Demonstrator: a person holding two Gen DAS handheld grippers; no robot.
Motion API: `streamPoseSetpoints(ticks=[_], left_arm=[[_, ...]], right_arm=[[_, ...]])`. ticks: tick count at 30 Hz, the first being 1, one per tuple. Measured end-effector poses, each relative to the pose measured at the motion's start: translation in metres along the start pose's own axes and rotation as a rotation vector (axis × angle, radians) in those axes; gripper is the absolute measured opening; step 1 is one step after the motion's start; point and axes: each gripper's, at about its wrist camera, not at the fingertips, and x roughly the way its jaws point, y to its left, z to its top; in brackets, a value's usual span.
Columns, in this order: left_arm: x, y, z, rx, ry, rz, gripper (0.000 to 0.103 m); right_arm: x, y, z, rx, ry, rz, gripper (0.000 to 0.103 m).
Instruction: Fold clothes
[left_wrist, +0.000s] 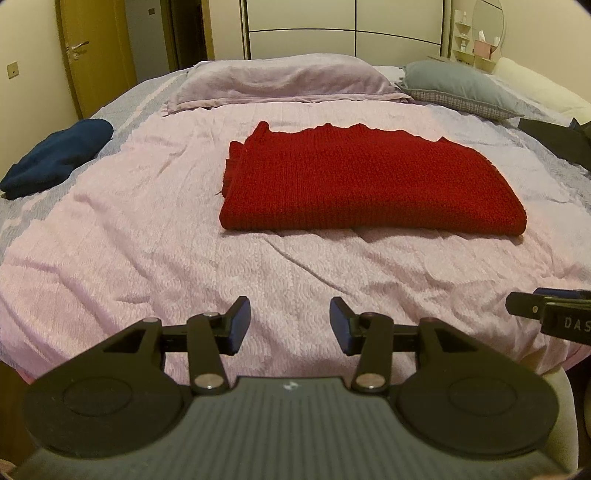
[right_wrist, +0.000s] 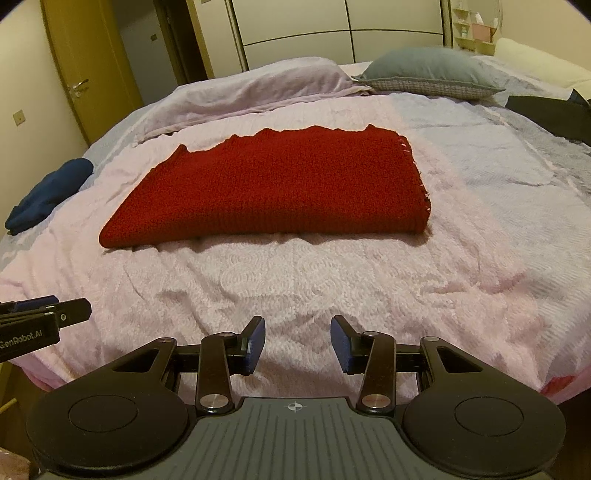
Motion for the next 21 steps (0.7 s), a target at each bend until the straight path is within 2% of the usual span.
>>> streamPoseSetpoints(ticks=[5,10,12,15,17,19,21], left_arm=[[0.009,0.005,0.006,-0.014,-0.002,-0.017,0.043],[0.021,0.018,0.016,-0.052,-0.022,-0.064,0.043],[0.027,0.026,0.021,-0.073,-0.036,-0.092,0.043],[0.042,0.04,0.028,-0.151,-0.026,-0.158,0.045],[0.052,0.049,0.032,-0.21,-0.008,-0.205,0.05],[0.062,0.056,0.037,-0.262,0.001,-0.248,0.05],[0.071,0.062,0.043,-0.296,-0.008,-0.284,0.05]], right_arm=[[0.006,-0.002,0.005,0.001,0.004,0.005,0.043],[0.007,-0.028,0.017,0.106,-0.072,0.041,0.043],[0.009,-0.05,0.022,0.221,-0.112,0.112,0.043],[0.022,-0.092,0.023,0.498,-0.136,0.255,0.044],[0.036,-0.116,0.021,0.674,-0.135,0.338,0.044],[0.049,-0.132,0.021,0.77,-0.125,0.363,0.049],[0.06,-0.142,0.021,0.834,-0.131,0.353,0.053]])
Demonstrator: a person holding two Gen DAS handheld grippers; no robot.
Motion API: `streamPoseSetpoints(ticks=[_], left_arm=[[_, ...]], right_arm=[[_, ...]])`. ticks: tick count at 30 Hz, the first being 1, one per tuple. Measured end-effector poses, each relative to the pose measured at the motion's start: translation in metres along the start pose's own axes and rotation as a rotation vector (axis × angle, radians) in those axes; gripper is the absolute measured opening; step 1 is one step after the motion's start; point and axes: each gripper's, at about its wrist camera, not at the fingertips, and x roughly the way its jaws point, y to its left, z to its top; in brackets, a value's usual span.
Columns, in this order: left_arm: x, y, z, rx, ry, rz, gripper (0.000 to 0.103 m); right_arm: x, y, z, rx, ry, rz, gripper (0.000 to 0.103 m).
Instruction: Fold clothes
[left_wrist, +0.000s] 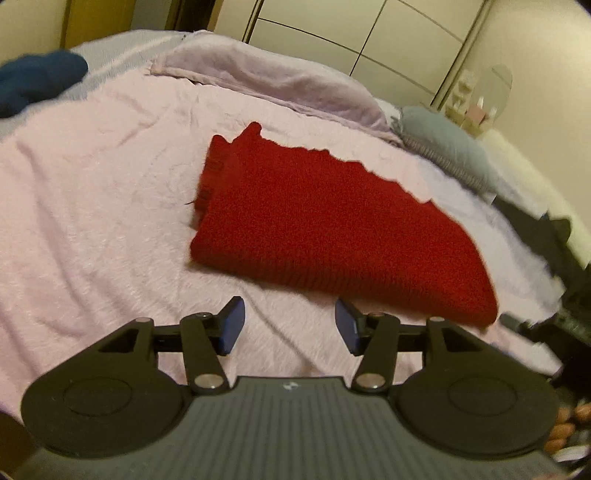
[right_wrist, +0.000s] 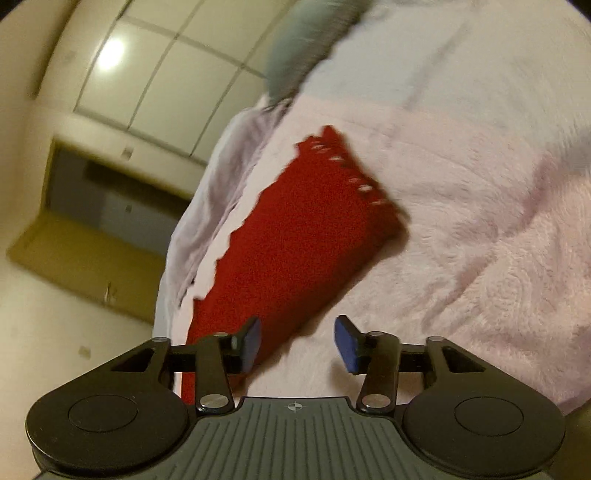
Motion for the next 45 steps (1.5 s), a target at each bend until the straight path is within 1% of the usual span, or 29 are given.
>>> streamPoseSetpoints(ticks=[4,7,8,11,13,15,17,18,19,21,22,25,28,30,32,33,35,37,38,41,43,45], left_arm=[[0.017,0.004,0.016,-0.006,-0.04,-0.032,0.049],[0.039,0.007,0.024,0.026,-0.065,-0.018,0.05],[0.048,0.008,0.026,0.035,-0.062,-0.008,0.05],[0.076,0.015,0.026,0.025,0.008,0.026,0.044],[0.072,0.013,0.03,0.048,-0.007,0.022,0.044],[0.065,0.008,0.038,0.08,-0.039,0.013,0.044],[0.063,0.009,0.047,0.089,-0.071,0.0,0.046],[0.067,0.01,0.048,0.093,-0.065,-0.001,0.046],[0.074,0.011,0.049,0.097,-0.046,0.004,0.046],[0.093,0.012,0.044,0.112,0.032,0.036,0.044],[0.097,0.011,0.04,0.128,0.036,0.052,0.043],[0.088,0.003,0.038,0.179,0.004,0.061,0.043],[0.074,0.002,0.048,0.153,-0.031,0.037,0.044],[0.074,0.005,0.054,0.128,-0.026,0.023,0.045],[0.078,0.007,0.058,0.104,-0.012,0.016,0.045],[0.08,0.008,0.059,0.095,-0.001,0.017,0.045],[0.089,0.01,0.056,0.092,0.039,0.039,0.044],[0.092,0.011,0.055,0.092,0.054,0.04,0.044],[0.091,0.012,0.056,0.095,0.05,0.035,0.044],[0.088,0.015,0.07,0.088,0.032,0.009,0.044],[0.086,0.017,0.079,0.084,0.02,-0.004,0.044],[0.088,0.019,0.086,0.09,0.012,0.001,0.044]], right_arm=[[0.014,-0.012,0.013,0.073,-0.022,0.003,0.054],[0.023,-0.021,0.021,0.13,-0.033,0.015,0.054],[0.025,-0.024,0.023,0.15,-0.039,0.017,0.054],[0.032,-0.033,0.025,0.194,-0.047,0.01,0.054],[0.034,-0.037,0.024,0.211,-0.059,0.007,0.054],[0.035,-0.039,0.024,0.219,-0.076,0.012,0.056],[0.037,-0.04,0.025,0.23,-0.094,0.016,0.056],[0.039,-0.041,0.026,0.236,-0.103,0.017,0.056],[0.039,-0.04,0.028,0.23,-0.105,0.016,0.056],[0.038,-0.039,0.031,0.215,-0.106,0.012,0.056],[0.036,-0.039,0.033,0.2,-0.099,0.01,0.056],[0.025,-0.036,0.039,0.133,-0.075,-0.01,0.056],[0.008,-0.027,0.05,0.005,-0.084,-0.044,0.056],[0.001,-0.022,0.064,-0.083,-0.086,-0.047,0.056],[0.005,-0.023,0.079,-0.112,-0.049,-0.038,0.056],[0.009,-0.026,0.084,-0.106,-0.027,-0.028,0.056],[0.02,-0.033,0.088,-0.093,-0.002,-0.014,0.056],[0.031,-0.036,0.092,-0.091,0.019,-0.008,0.056],[0.037,-0.037,0.094,-0.096,0.028,-0.01,0.056],[0.055,-0.033,0.114,-0.122,0.06,0.024,0.056],[0.07,-0.031,0.131,-0.132,0.098,0.039,0.056],[0.084,-0.031,0.144,-0.13,0.142,0.062,0.056]])
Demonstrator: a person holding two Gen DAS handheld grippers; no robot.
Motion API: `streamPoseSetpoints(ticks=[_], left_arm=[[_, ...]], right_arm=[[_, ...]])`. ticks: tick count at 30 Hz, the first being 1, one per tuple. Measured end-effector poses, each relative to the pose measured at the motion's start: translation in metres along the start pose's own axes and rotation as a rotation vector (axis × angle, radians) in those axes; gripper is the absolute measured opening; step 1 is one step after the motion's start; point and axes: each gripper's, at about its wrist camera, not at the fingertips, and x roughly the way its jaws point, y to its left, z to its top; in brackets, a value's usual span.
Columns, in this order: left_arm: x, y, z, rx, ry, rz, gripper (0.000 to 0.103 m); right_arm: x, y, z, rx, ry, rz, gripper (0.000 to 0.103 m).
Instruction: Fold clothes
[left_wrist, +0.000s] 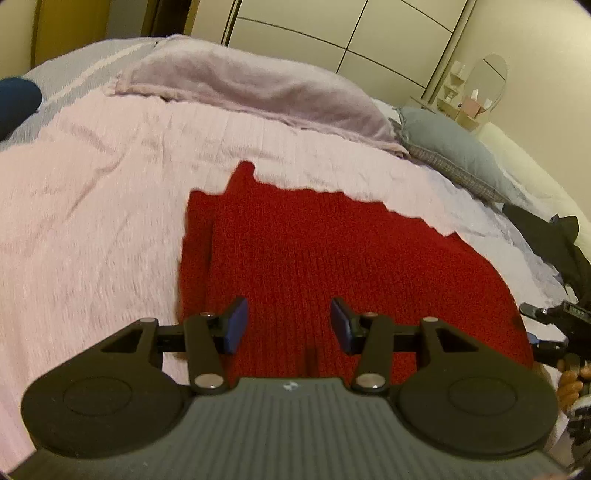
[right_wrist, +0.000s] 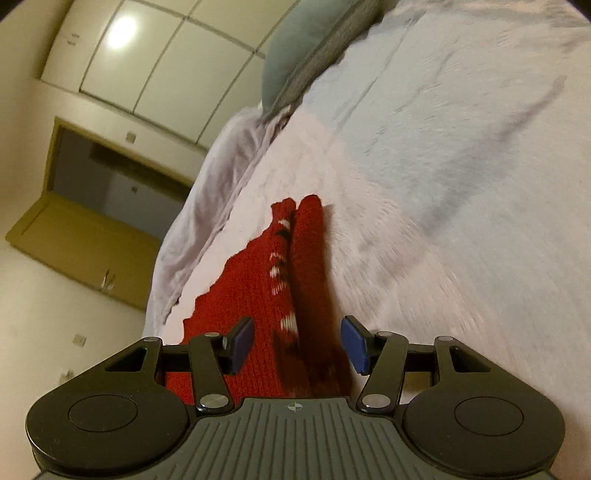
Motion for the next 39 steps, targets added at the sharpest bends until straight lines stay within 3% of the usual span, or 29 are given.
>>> streamPoseSetpoints(ticks=[5,9,10,11,12,18,20,25,29,33,34,36,38,39], left_arm=[[0.01,0.01,-0.001,-0.029,0.027,-0.004,0.044],[0.015,0.019,0.0,-0.033,0.025,-0.034,0.044],[0.017,0.021,0.0,-0.034,0.026,-0.041,0.044],[0.021,0.022,0.0,-0.036,0.029,-0.045,0.044],[0.024,0.023,0.001,-0.037,0.033,-0.048,0.044],[0.03,0.03,0.004,-0.058,0.032,-0.076,0.044],[0.027,0.036,0.004,-0.088,0.028,-0.097,0.043],[0.004,0.056,0.006,-0.132,-0.006,-0.137,0.043],[-0.016,0.083,0.002,-0.178,-0.039,-0.114,0.043],[-0.032,0.102,-0.008,-0.23,-0.044,-0.122,0.043],[-0.035,0.104,-0.011,-0.237,-0.043,-0.125,0.043],[-0.039,0.108,-0.017,-0.25,-0.037,-0.131,0.043],[-0.043,0.108,-0.021,-0.256,-0.033,-0.136,0.043],[-0.043,0.108,-0.022,-0.258,-0.032,-0.137,0.043]], right_arm=[[0.027,-0.017,0.016,0.084,0.073,0.054,0.056],[0.039,-0.02,0.018,0.074,0.094,0.089,0.054],[0.042,-0.019,0.018,0.057,0.099,0.094,0.049],[0.044,-0.019,0.017,0.041,0.102,0.081,0.034],[0.047,-0.021,0.014,0.029,0.107,0.076,0.029],[0.05,-0.001,0.013,-0.021,0.096,-0.055,0.022],[0.053,0.03,0.008,-0.153,0.084,-0.185,0.021],[0.07,0.15,-0.047,-0.707,-0.02,-0.59,0.019],[0.113,0.239,-0.134,-1.081,-0.037,-0.689,0.02],[0.179,0.276,-0.228,-1.347,-0.007,-0.742,0.022],[0.196,0.277,-0.248,-1.388,0.015,-0.752,0.025],[0.213,0.269,-0.271,-1.438,0.032,-0.767,0.047],[0.228,0.261,-0.293,-1.486,0.047,-0.782,0.049],[0.22,0.262,-0.29,-1.468,0.057,-0.747,0.055]])
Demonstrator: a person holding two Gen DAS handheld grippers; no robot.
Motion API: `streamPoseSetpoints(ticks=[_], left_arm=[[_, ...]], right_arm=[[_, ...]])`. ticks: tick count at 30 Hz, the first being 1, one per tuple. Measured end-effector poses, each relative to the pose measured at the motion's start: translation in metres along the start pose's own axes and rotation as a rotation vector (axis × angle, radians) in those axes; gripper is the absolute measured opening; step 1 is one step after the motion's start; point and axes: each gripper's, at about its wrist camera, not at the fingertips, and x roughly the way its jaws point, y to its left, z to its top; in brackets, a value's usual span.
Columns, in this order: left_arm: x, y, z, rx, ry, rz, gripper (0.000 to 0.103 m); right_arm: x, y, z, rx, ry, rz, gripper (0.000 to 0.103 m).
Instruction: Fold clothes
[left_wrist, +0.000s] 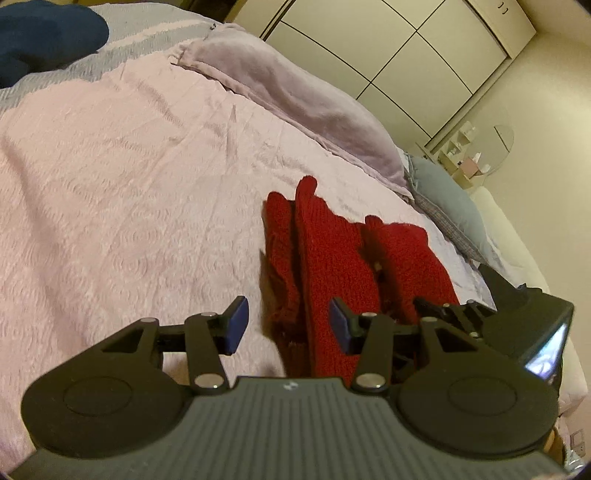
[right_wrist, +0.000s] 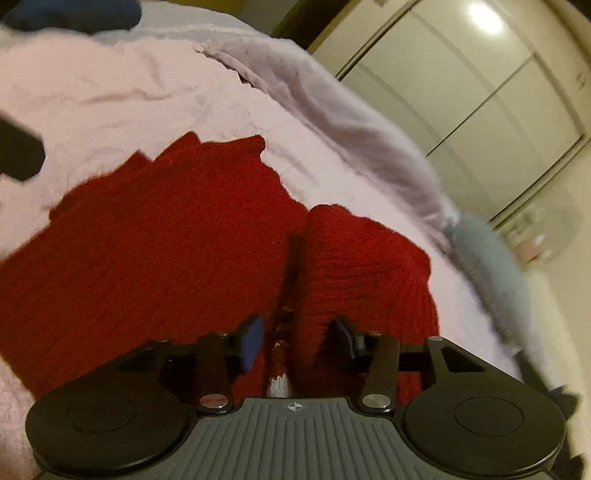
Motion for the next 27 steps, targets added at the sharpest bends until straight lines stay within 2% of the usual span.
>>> streamPoseSetpoints(ticks=[2,6,9,12,15,20,24,27], left_arm=[[-0.001,-0.005,0.0,0.003,-0.001,-0.006,0.043],[0.006,-0.026,0.003,0.03,-0.006,-0.04,0.043],[0.025,-0.049,0.006,0.046,0.025,-0.101,0.044],[0.06,-0.065,0.009,-0.017,0.102,-0.209,0.046],[0.1,-0.07,0.01,-0.146,0.176,-0.299,0.047],[0.148,-0.064,0.005,-0.332,0.236,-0.324,0.048],[0.163,-0.072,0.002,-0.275,0.249,-0.3,0.048],[0.171,-0.071,0.004,-0.299,0.248,-0.324,0.048]], right_arm=[[-0.015,-0.018,-0.006,0.052,-0.024,0.08,0.058],[-0.067,-0.094,-0.027,0.288,-0.131,0.309,0.058],[-0.081,-0.172,-0.06,0.539,-0.168,0.342,0.058],[-0.057,-0.228,-0.102,0.778,-0.077,0.293,0.058],[-0.022,-0.255,-0.144,0.968,0.023,0.281,0.058],[0.021,-0.265,-0.183,1.276,0.04,0.499,0.058],[0.051,-0.269,-0.193,1.394,0.082,0.575,0.058],[0.067,-0.27,-0.188,1.424,0.083,0.626,0.058]])
